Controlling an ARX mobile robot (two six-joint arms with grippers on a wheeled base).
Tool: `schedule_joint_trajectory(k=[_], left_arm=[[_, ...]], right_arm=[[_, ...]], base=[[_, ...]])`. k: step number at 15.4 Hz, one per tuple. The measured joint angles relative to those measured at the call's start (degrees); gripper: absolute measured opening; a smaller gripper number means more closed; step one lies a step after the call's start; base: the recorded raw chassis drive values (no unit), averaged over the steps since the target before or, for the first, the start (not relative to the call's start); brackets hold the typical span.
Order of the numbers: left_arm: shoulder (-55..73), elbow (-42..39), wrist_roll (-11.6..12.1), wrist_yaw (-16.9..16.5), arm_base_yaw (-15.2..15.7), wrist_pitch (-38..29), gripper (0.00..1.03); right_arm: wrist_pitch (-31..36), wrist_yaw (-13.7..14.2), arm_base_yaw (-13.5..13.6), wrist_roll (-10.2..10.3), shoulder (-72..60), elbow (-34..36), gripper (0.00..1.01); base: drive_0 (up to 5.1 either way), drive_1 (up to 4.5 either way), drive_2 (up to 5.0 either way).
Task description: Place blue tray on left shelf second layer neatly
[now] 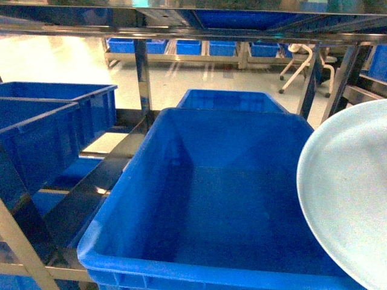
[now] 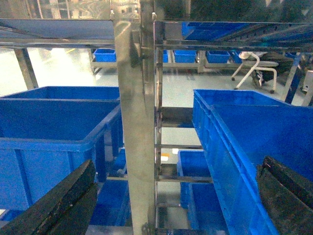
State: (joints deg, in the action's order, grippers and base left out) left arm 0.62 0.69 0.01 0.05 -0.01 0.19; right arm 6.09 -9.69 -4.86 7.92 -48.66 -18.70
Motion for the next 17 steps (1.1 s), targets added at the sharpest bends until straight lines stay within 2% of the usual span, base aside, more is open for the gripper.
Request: schedule_joint_trajectory(k=[3, 6, 7, 8, 9, 10, 11, 12, 14, 15, 17], left_arm=[[0.0, 0.0, 0.0, 0.0, 0.0, 0.0, 0.98], [0.0, 0.0, 0.0, 0.0, 0.0, 0.0, 0.98], [0.0, 0.0, 0.0, 0.0, 0.0, 0.0, 0.98], [0.0, 0.0, 0.0, 0.0, 0.0, 0.0, 0.98], [0.0, 0.0, 0.0, 0.0, 0.0, 0.0, 0.98], [0.0, 0.0, 0.0, 0.0, 0.0, 0.0, 0.98], [0.0, 0.0, 0.0, 0.0, 0.0, 0.0, 0.98], [0.0, 0.0, 0.0, 0.0, 0.0, 0.0, 0.98], [0.0, 0.0, 0.0, 0.0, 0.0, 0.0, 0.98], [0.0, 0.0, 0.0, 0.0, 0.0, 0.0, 0.98], [0.0, 0.0, 0.0, 0.0, 0.0, 0.0, 0.98]], right_arm=[[2.0, 2.1, 2.2, 2.7, -2.1, 0.0, 0.02], [3.3, 3.0, 3.5, 4.2, -3.3, -0.1, 0.02], [4.2, 3.8, 4.3, 5.2, -4.2, -0.1, 0.02], [6.3, 5.3, 6.2, 7.3, -6.4, -0.4, 0.02], [8.2, 6.6, 7.7, 8.5, -8.5, -0.7, 0.02], [13.2, 10.5, 12.4, 11.6, -14.7, -2.0, 0.02], [18.4, 15.5, 16.3, 14.1, -22.0, -3.6, 0.02], [25.7, 21.9, 21.8, 16.6, -32.9, -6.5, 0.02], [30.5, 22.4, 23.5, 17.4, -39.9, -8.4, 0.02], [31.1, 22.6, 24.1, 17.5, -41.6, -9.2, 0.1], [30.9, 22.7, 25.2, 17.2, -40.7, -10.2, 0.35]], base=[[0.0, 0.0, 0.0], [0.0, 0.0, 0.0], [0.0, 0.0, 0.0], [0.0, 0.0, 0.0], [0.0, 0.0, 0.0], [0.0, 0.0, 0.0], [0.0, 0.0, 0.0], [0.0, 0.0, 0.0], [0.0, 0.0, 0.0], [0.0, 0.0, 0.0], [0.0, 0.0, 0.0]])
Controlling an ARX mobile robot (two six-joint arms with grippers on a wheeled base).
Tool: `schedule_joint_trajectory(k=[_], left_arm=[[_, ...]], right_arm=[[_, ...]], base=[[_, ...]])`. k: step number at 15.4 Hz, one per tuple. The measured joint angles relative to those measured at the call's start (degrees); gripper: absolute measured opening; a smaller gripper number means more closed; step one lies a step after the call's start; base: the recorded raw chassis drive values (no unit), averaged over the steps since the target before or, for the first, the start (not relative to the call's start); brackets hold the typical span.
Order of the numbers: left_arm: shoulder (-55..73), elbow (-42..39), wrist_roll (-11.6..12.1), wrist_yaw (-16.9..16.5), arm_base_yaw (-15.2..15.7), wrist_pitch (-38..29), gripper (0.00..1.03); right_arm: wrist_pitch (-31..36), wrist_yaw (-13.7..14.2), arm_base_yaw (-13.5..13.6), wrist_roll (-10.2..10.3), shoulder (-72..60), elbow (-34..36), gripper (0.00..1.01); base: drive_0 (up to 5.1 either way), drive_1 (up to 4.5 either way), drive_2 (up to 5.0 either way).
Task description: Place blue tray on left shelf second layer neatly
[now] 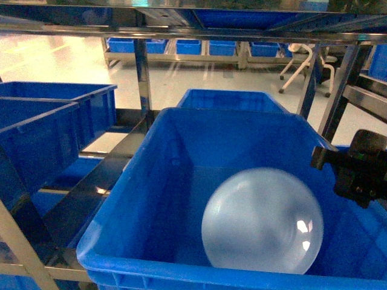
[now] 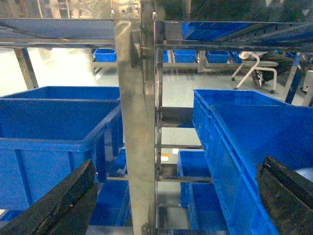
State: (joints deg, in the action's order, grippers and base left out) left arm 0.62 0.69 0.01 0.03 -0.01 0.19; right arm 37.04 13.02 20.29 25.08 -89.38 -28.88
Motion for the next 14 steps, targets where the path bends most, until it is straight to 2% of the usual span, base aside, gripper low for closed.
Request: schedule_joint_trajectory(k=[3, 4, 5, 6, 7, 8, 9, 10, 11, 12, 13, 14], left_arm=[[0.0, 0.0, 0.0, 0.0, 0.0, 0.0, 0.98], [0.0, 0.0, 0.0, 0.0, 0.0, 0.0, 0.98], [0.0, 0.0, 0.0, 0.0, 0.0, 0.0, 0.98], [0.0, 0.0, 0.0, 0.0, 0.0, 0.0, 0.98], [0.0, 0.0, 0.0, 0.0, 0.0, 0.0, 0.98], [0.0, 0.0, 0.0, 0.0, 0.0, 0.0, 0.98], [0.0, 0.0, 0.0, 0.0, 0.0, 0.0, 0.98], [0.0, 0.0, 0.0, 0.0, 0.0, 0.0, 0.98], [0.0, 0.0, 0.0, 0.0, 0.0, 0.0, 0.98], [0.0, 0.0, 0.0, 0.0, 0.0, 0.0, 0.98], [0.0, 0.0, 0.0, 0.0, 0.0, 0.0, 0.98], [0.0, 0.0, 0.0, 0.0, 0.0, 0.0, 0.98]], right_arm=[[-7.4, -1.8, 0.0, -1.0, 11.9, 3.6, 0.76], [-12.8, -2.6, -0.1, -1.1, 17.9, 6.0, 0.9], [-18.2, -3.6, -0.2, -1.1, 23.2, 8.0, 1.0], [-25.3, -4.0, -1.0, -2.0, 29.0, 9.6, 0.97], [-30.8, -2.5, -2.4, -3.9, 34.0, 10.2, 0.98], [-32.8, 1.0, -3.7, -9.4, 40.0, 11.6, 0.98], [-33.1, 1.9, -4.6, -11.7, 42.2, 12.2, 0.98], [-32.0, 2.7, -5.9, -16.3, 44.7, 13.0, 0.98], [-30.9, 3.6, -7.9, -23.3, 47.6, 13.5, 0.98], [-31.0, 3.4, -7.9, -27.3, 47.7, 13.5, 0.98], [-18.8, 0.3, -8.7, -27.6, 46.3, 17.2, 0.91], [-10.0, -2.6, -10.0, -26.8, 47.5, 21.7, 0.8]], base=[[0.0, 0.0, 0.0], [0.0, 0.0, 0.0], [0.0, 0.0, 0.0], [0.0, 0.0, 0.0], [0.0, 0.0, 0.0], [0.0, 0.0, 0.0], [0.0, 0.0, 0.0], [0.0, 0.0, 0.0], [0.0, 0.0, 0.0], [0.0, 0.0, 0.0], [0.0, 0.0, 0.0], [0.0, 0.0, 0.0]])
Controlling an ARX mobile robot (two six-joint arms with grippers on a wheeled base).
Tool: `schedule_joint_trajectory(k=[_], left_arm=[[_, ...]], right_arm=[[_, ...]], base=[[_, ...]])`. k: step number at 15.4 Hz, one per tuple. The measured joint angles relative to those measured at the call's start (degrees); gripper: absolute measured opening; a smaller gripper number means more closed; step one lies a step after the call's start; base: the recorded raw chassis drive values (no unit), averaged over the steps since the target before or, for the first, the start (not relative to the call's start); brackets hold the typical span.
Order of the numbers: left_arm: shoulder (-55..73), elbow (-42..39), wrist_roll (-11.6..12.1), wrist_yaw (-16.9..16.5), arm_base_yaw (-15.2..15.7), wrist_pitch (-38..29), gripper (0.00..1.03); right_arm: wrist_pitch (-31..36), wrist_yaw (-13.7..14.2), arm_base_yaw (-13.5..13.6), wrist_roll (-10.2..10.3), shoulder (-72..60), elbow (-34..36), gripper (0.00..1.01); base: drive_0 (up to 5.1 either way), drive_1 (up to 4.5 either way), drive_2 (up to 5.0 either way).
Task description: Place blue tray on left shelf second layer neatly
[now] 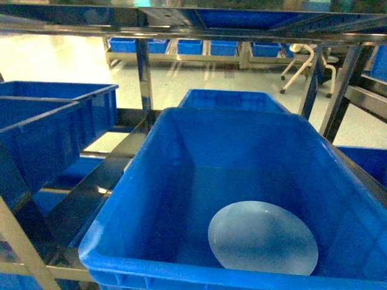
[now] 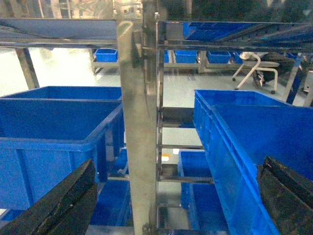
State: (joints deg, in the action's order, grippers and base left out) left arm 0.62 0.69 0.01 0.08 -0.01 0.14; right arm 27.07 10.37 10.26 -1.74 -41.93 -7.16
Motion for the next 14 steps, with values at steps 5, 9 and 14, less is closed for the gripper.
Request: schedule_joint_trajectory(k=[5, 9, 14], left_arm=[[0.0, 0.0, 0.0, 0.0, 0.0, 0.1, 0.98], [0.0, 0.0, 0.0, -0.1, 0.0, 0.0, 0.98], [0.0, 0.0, 0.0, 0.0, 0.0, 0.0, 0.98]], right_arm=[[0.3, -7.7, -6.6, 0.9, 11.2, 4.5, 0.2], [-1.7, -10.2, -10.5, 1.3, 16.0, 6.3, 0.02], [-9.6, -10.2, -10.5, 1.3, 24.7, 6.3, 0.02]], base=[[0.0, 0.0, 0.0], [0.0, 0.0, 0.0], [0.0, 0.0, 0.0]])
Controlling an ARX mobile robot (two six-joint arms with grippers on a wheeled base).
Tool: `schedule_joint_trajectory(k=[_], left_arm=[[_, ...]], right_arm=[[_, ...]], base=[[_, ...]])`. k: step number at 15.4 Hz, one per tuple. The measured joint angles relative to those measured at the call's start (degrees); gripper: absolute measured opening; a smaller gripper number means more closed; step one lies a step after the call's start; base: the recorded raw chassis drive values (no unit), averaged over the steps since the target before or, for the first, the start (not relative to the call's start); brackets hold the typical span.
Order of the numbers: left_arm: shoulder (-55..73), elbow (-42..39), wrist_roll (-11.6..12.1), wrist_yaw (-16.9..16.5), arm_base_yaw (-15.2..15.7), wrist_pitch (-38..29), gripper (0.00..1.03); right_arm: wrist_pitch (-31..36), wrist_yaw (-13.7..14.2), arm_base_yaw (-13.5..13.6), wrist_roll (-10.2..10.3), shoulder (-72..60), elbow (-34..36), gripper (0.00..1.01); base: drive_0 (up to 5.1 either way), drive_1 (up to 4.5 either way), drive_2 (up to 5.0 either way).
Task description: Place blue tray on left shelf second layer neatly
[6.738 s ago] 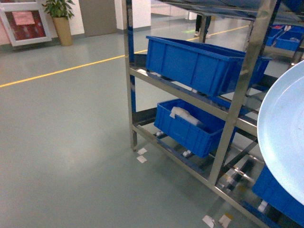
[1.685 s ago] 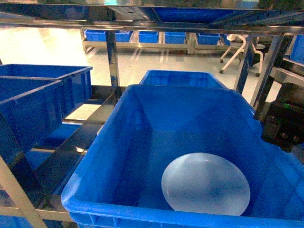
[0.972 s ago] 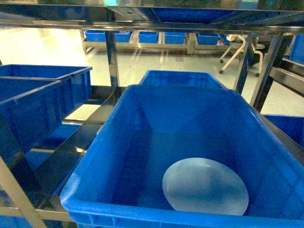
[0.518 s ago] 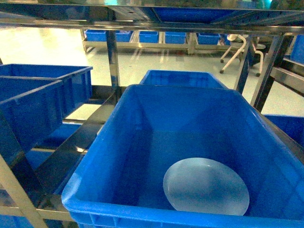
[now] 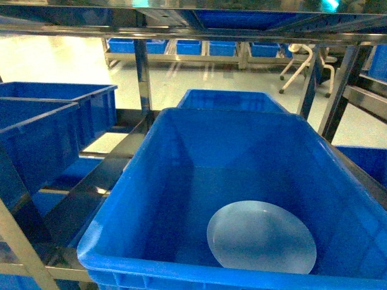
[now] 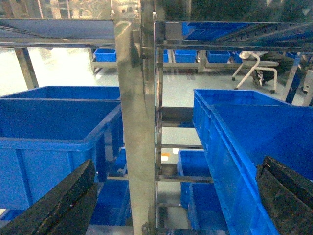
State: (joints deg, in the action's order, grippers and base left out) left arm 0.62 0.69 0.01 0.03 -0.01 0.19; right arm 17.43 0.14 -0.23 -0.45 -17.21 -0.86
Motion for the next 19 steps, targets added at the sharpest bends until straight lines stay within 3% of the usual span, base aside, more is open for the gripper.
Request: schedule_joint_trajectory(k=[5, 10, 14, 16, 19], left_arm=[[0.0, 0.0, 0.0, 0.0, 0.0, 0.0, 0.98], [0.0, 0.0, 0.0, 0.0, 0.0, 0.0, 0.98], [0.0, 0.0, 0.0, 0.0, 0.0, 0.0, 0.98], [0.0, 0.0, 0.0, 0.0, 0.0, 0.0, 0.98], [0.0, 0.0, 0.0, 0.0, 0.0, 0.0, 0.98]], right_arm=[[-5.3, 0.0, 0.0, 0.0, 5.2, 0.0, 0.02], [-5.8, 0.0, 0.0, 0.0, 5.8, 0.0, 0.52], [-5.8, 0.0, 0.0, 0.0, 5.7, 0.0, 1.0], [-5.8, 0.0, 0.0, 0.0, 5.8, 0.0, 0.98], [-9.2, 0.0, 0.0, 0.1, 8.4, 0.0, 0.68]], base=[[0.0, 0.0, 0.0], [0.0, 0.0, 0.0], [0.0, 0.0, 0.0], [0.0, 0.0, 0.0], [0.0, 0.0, 0.0]])
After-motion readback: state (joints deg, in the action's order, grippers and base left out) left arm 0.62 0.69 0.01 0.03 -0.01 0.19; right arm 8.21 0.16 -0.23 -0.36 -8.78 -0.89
